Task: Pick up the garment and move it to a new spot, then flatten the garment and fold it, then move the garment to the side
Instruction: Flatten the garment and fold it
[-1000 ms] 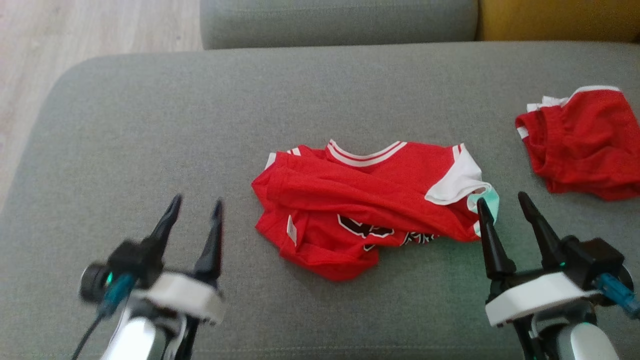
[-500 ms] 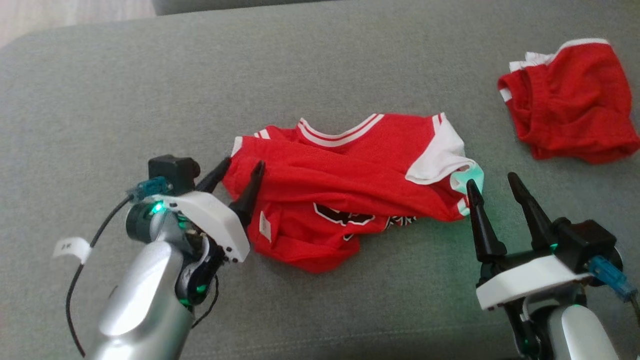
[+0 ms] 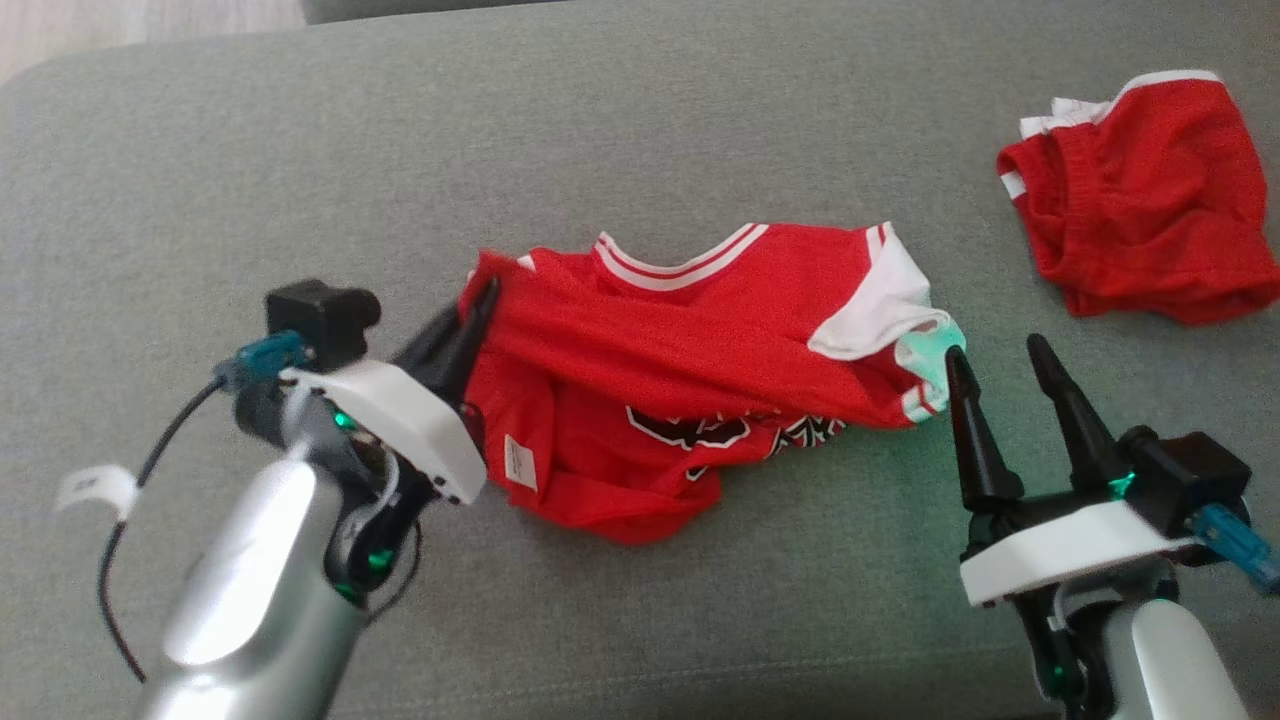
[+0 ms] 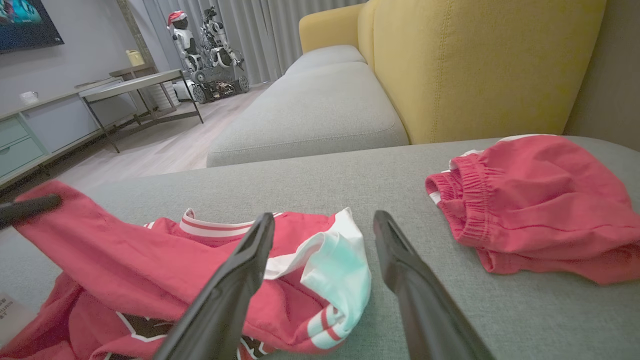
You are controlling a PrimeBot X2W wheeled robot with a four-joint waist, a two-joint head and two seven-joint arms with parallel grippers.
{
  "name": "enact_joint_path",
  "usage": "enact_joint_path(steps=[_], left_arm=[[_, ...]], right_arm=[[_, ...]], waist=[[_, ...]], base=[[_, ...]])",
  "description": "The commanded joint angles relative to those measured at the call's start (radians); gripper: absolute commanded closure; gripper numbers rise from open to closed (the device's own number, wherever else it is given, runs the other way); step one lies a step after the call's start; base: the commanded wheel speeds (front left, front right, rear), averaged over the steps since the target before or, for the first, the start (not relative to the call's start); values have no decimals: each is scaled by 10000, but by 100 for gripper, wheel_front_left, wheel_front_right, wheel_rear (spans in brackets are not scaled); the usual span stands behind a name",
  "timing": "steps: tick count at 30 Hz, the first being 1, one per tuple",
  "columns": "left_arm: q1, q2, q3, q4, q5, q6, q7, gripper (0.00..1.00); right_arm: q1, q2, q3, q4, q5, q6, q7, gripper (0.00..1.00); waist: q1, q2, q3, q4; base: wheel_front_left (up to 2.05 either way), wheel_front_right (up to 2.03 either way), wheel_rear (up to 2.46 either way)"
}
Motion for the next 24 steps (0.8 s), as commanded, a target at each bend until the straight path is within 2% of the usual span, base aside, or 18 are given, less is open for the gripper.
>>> enact_joint_path(steps=[1, 4, 7, 12, 17, 22, 23, 24], left_arm=[[-638, 440, 350, -744, 405, 70, -444, 100], [-549, 684, 315, -1624, 774, 120, -879, 100], [197, 1014, 182, -2461, 935, 253, -736, 100], [2301, 1370, 225, -3477, 739, 891, -431, 100], [3577, 1290, 606, -3421, 530, 1550, -918, 100], [3671, 1013, 692, -2931, 340, 1549, -1423, 100], [3637, 913, 679, -2813, 266, 1514, -1499, 62], [3590, 839, 668, -2711, 244, 1506, -1576, 0]], right_arm=[[-309, -33, 121, -324, 83, -7, -119, 0], [-261, -32, 53, -332, 142, -7, -94, 0], [-238, -32, 73, -356, 158, -7, -46, 0], [-168, -32, -9, -411, 212, -7, 19, 0], [-170, -32, -25, -439, 251, -7, 86, 0], [-229, -32, -43, -446, 249, -7, 153, 0], [-242, -32, -47, -449, 251, -7, 174, 0], [-252, -32, -52, -455, 253, -7, 191, 0]], waist=[[-1, 0, -17, 97], [-1, 0, -41, 280], [-1, 0, -57, 397], [-1, 0, -8, 623], [-1, 0, 67, 890], [-1, 0, 68, 1012], [-1, 0, 62, 1024], [-1, 0, 50, 1029]], base=[[0, 0, 0], [0, 0, 0], [0, 0, 0], [0, 0, 0], [0, 0, 0], [0, 0, 0], [0, 0, 0], [0, 0, 0]])
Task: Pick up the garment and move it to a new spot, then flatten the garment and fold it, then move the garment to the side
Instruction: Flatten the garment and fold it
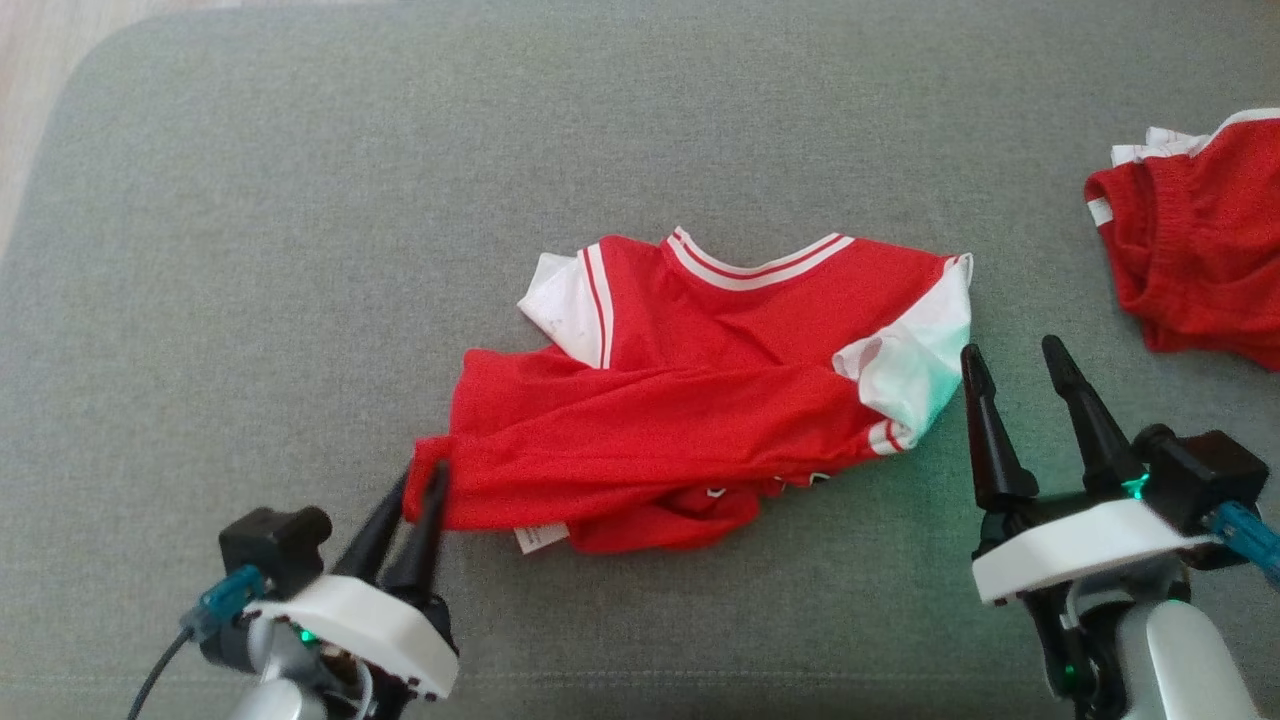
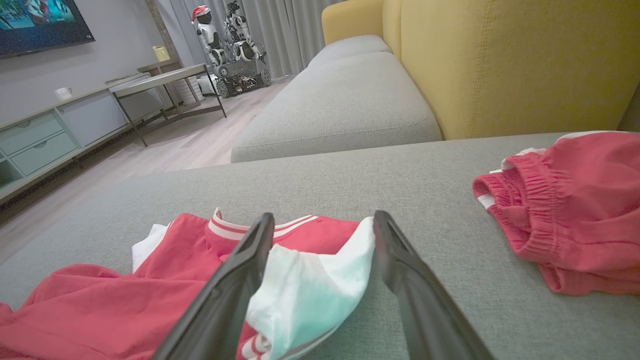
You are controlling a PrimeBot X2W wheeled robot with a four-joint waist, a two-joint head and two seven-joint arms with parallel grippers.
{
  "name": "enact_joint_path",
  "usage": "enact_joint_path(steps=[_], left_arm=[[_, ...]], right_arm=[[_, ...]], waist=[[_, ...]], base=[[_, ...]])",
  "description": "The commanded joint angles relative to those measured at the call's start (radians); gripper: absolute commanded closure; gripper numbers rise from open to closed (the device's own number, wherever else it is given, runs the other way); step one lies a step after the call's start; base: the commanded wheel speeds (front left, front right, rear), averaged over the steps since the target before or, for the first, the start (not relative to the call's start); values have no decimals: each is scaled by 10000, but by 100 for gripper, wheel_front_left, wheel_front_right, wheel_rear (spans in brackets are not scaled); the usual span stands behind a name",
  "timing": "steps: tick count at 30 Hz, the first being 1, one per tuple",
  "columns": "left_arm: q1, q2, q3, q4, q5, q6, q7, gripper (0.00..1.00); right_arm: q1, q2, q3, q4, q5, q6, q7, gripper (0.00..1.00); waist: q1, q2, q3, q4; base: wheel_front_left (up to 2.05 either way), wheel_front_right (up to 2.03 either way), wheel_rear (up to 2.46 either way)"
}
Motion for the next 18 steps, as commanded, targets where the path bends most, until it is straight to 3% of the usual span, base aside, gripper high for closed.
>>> enact_joint_path(steps=[1, 6, 13, 18], left_arm=[[-470, 65, 332, -246, -9, -37, -153, 0], [-622, -97, 550, -97, 200, 200, -996, 0], [-681, -7, 1081, -533, 1336, 1182, -1761, 0], [-139, 142, 1272, -869, 1848, 1610, -1841, 0]], right_arm=[[-296, -38, 181, -400, 19, -7, 0, 0], [-244, -38, 50, -465, 2, -7, -22, 0], [-28, -38, -107, -514, -271, -7, -15, 0], [423, -38, -137, -519, -428, -7, 96, 0]], waist=[[0, 0, -18, -2], [0, 0, -206, -67], [0, 0, -680, -173], [0, 0, -1167, -315]], base=[[0, 0, 0], [0, 0, 0], [0, 0, 0], [0, 0, 0]])
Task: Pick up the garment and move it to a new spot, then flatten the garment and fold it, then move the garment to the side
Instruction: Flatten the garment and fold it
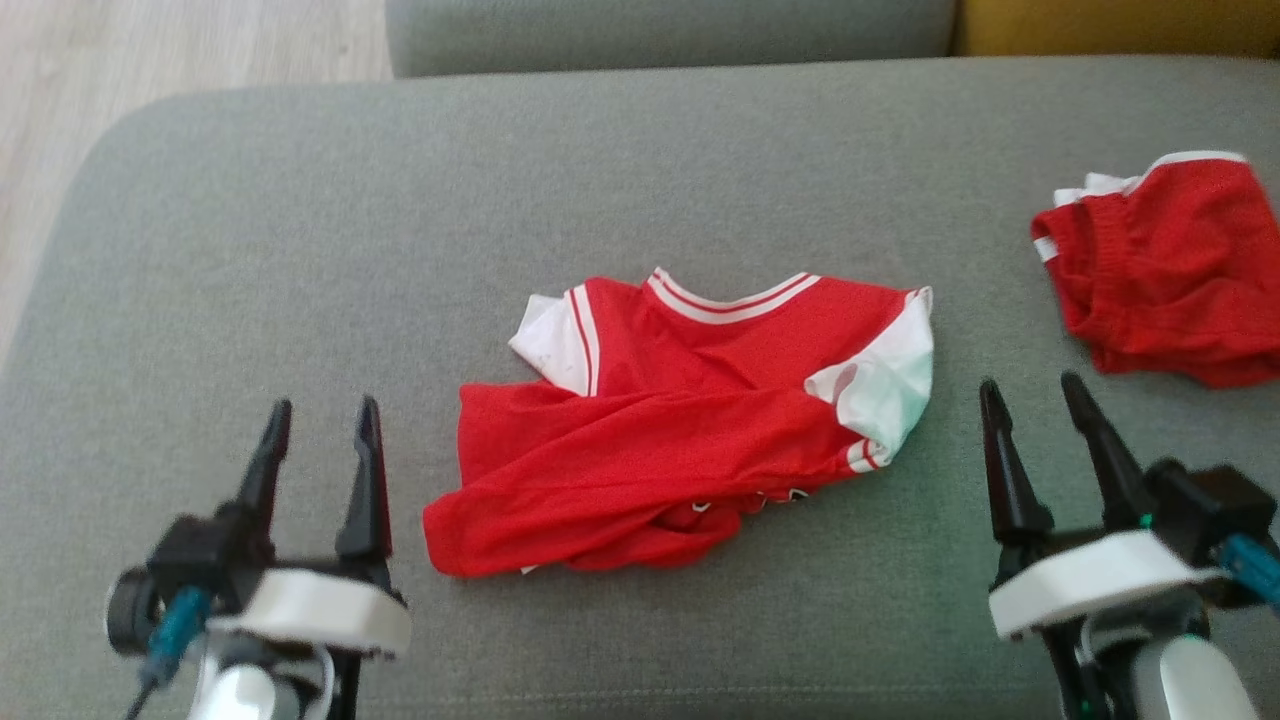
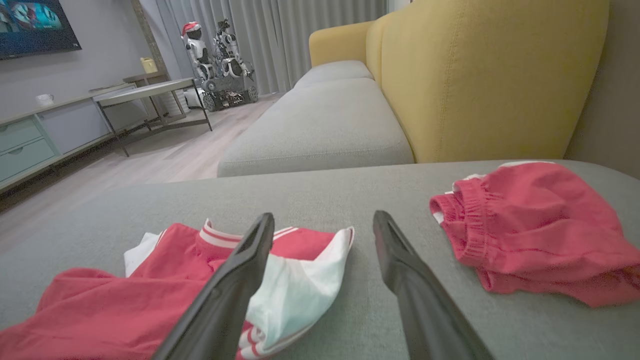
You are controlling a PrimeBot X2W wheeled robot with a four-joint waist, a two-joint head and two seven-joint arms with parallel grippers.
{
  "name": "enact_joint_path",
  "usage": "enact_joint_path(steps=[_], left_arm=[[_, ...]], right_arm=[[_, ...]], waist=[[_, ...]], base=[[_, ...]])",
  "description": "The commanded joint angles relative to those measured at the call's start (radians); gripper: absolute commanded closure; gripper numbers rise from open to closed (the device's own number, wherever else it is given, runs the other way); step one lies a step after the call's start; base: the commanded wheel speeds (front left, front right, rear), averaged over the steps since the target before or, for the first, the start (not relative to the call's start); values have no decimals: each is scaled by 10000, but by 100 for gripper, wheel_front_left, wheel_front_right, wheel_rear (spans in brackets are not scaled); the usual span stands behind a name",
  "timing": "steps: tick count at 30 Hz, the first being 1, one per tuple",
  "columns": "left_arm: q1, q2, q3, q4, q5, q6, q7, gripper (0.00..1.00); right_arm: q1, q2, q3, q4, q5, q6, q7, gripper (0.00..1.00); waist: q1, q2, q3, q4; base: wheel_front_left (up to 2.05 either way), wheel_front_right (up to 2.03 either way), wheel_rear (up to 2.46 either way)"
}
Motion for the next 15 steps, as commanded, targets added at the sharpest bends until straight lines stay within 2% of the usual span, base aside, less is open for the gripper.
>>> enact_joint_path(steps=[1, 15], left_arm=[[64, 224, 449, -405, 94, 114, -99, 0], [369, 272, 309, -479, 94, 158, -91, 0]], right_arm=[[-36, -39, 199, -371, -69, -7, 45, 0], [110, -39, 227, -454, -81, -7, 298, 0]], waist=[[0, 0, -209, -98], [0, 0, -321, 1]], base=[[0, 0, 0], [0, 0, 0]])
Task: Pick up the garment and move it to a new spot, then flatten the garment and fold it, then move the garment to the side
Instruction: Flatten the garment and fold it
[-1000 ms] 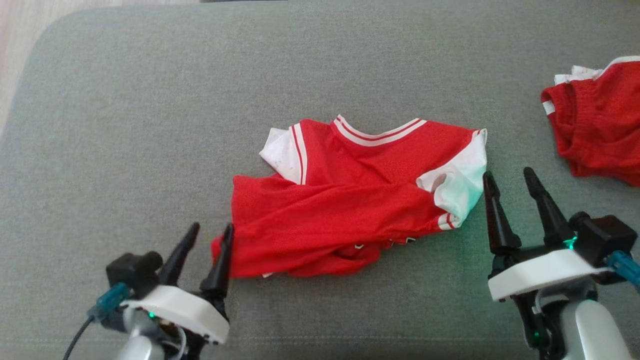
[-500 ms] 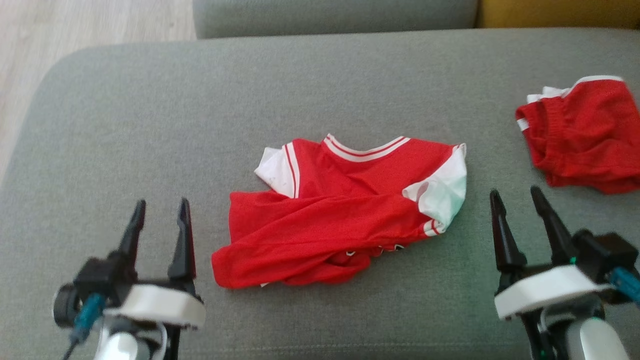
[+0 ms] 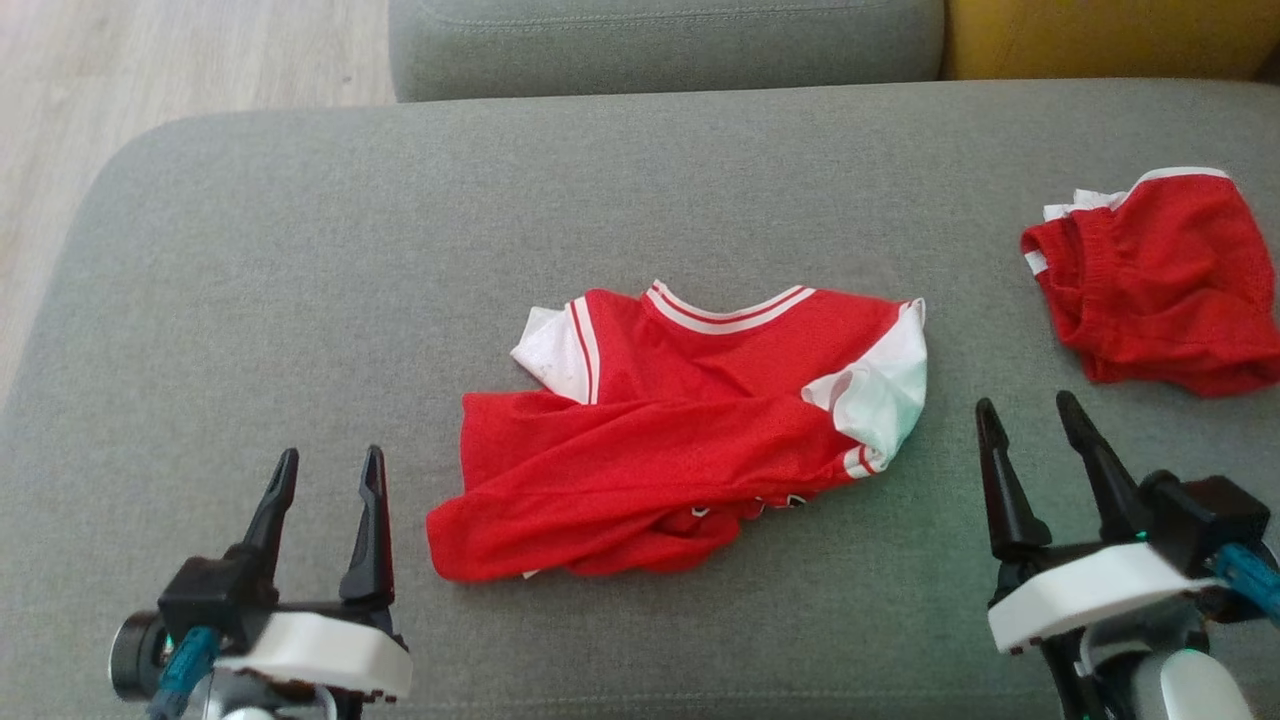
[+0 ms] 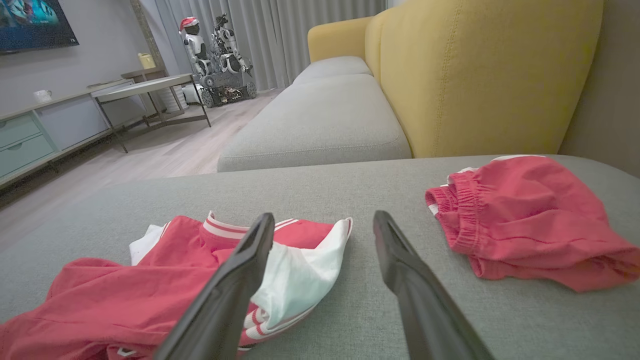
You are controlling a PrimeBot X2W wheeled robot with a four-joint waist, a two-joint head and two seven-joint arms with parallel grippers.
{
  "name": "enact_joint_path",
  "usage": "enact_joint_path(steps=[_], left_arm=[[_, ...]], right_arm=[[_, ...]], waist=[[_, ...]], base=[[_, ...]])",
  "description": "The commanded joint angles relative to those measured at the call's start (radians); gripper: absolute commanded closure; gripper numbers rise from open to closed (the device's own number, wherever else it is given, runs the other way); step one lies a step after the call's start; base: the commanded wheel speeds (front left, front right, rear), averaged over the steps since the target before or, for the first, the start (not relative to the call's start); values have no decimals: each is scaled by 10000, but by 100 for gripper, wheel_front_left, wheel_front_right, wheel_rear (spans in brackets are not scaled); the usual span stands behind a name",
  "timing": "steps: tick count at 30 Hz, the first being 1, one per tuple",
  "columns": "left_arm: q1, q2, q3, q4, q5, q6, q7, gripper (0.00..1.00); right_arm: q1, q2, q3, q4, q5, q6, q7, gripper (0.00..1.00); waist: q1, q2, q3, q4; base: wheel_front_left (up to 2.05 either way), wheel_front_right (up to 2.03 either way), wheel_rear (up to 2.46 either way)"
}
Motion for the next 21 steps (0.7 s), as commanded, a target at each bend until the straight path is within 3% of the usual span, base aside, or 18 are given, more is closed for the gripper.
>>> enact_joint_path(steps=[1, 10, 19, 20, 21], left_arm=[[-456, 207, 361, -368, 50, 27, -89, 0], [-1039, 55, -17, -326, 177, -160, -60, 0], [-1568, -233, -179, 67, 203, -456, -111, 0], [-1598, -264, -178, 98, 208, -476, -114, 0], [-1622, -293, -171, 119, 214, -493, -118, 0]], right_arm=[[-253, -49, 223, -331, -83, -7, 31, 0], [-1898, -395, 1090, 842, -529, -7, 1144, 0], [-3560, -1057, 1797, 2780, -882, -7, 3882, 0], [-3580, -1082, 1764, 2873, -872, -7, 4163, 23], [-3583, -1119, 1728, 2897, -890, -7, 4376, 58]], waist=[[0, -1, 29, 37], [0, -1, 520, 583], [0, -1, 986, 982], [0, -1, 1015, 997], [0, -1, 1051, 1006]], base=[[0, 0, 0], [0, 0, 0], [0, 0, 0], [0, 0, 0], [0, 0, 0]])
